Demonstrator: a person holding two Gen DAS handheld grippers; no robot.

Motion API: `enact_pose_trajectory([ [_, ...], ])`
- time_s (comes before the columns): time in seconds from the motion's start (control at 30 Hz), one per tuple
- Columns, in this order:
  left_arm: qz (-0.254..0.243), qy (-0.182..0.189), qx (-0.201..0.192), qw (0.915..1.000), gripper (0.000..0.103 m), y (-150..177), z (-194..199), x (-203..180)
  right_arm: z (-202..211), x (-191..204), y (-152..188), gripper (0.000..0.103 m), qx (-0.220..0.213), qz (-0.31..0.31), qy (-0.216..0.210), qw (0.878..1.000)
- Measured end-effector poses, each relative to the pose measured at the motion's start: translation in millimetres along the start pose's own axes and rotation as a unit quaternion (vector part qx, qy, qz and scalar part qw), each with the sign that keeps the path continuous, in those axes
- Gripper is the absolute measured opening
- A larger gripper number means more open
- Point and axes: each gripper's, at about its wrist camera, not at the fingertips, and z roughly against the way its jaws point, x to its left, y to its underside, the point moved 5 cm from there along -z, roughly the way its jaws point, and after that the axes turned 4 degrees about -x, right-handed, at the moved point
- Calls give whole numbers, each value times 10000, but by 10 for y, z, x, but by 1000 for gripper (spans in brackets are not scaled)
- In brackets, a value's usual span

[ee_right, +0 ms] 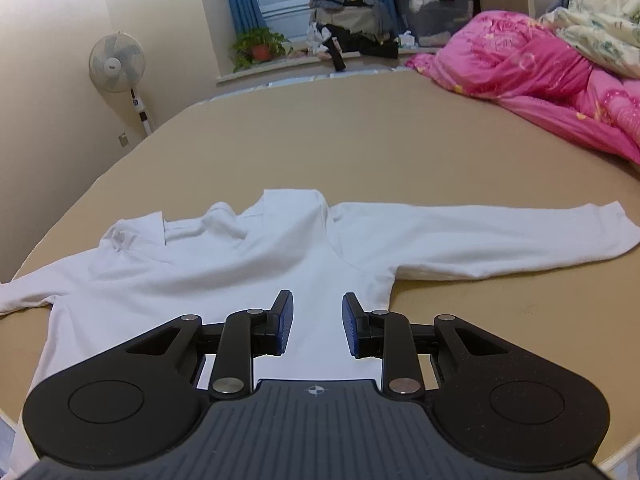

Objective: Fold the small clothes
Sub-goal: 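Lift a sleeve end with the left gripper while the right gripper withdraws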

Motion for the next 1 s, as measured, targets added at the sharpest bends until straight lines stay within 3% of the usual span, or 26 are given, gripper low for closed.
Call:
enact_pose_trajectory([
  [0.17,674,318,-176,9971,40,-186,-121,132,-58,19,17,29,61,137,-7,9999],
  [0.23,1062,278,-881,9900,39,-329,80,249,-65,26,20,29,73,158,-6,9998],
  [0.3,1033,516,-1455,9826,39,-458,289,227,-67,37,22,29,74,168,5,9998],
  [0.33,995,598,-1391,9834,40,-438,290,184,-69,42,21,29,76,179,9,9998],
  [0.4,1225,479,-718,9887,40,-363,127,239,-76,52,22,29,70,200,11,9998],
  [0.47,1744,272,-223,9841,39,-232,50,363,-81,57,23,29,70,206,18,9998],
  [0.5,1767,283,-153,9837,40,-202,66,361,-83,56,23,29,76,200,15,9998],
  [0.6,1316,287,112,9908,43,-120,27,211,-83,67,28,29,95,225,22,9997],
  [0.67,1287,298,488,9900,43,-44,-140,176,-89,80,29,29,96,262,45,9996],
  [0.7,1267,270,464,9905,43,-36,-195,176,-90,81,29,29,99,266,54,9996],
  [0.87,1069,410,266,9931,41,-141,-260,205,-94,107,51,29,131,262,80,9995],
  [0.9,1214,557,95,9910,39,-176,-192,214,-90,117,56,29,133,293,81,9994],
  [0.93,1343,789,-335,9872,39,-249,-48,197,-89,121,59,29,133,331,82,9993],
  [1.0,1151,1216,-1008,9807,41,-371,215,97,-91,125,58,29,129,393,95,9991],
])
